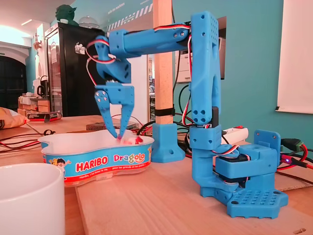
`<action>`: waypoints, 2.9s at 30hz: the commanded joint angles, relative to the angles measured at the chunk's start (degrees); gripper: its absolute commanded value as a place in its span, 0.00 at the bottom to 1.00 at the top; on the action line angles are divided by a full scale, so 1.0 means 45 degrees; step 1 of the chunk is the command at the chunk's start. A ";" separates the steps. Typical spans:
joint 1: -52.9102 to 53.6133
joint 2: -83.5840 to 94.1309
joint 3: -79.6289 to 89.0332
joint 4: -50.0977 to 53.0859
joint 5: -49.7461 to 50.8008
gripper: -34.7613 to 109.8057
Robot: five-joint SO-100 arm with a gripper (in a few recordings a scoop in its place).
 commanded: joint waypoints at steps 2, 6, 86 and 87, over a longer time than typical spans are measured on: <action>-0.0430 0.0391 -0.1992 0.0508 0.0957 0.24; -0.0723 0.0410 -0.2793 0.1191 0.1406 0.24; 0.1250 -0.4102 -0.1387 0.1465 1.7832 0.46; 0.1055 -0.4043 -0.1309 0.1387 1.8203 0.47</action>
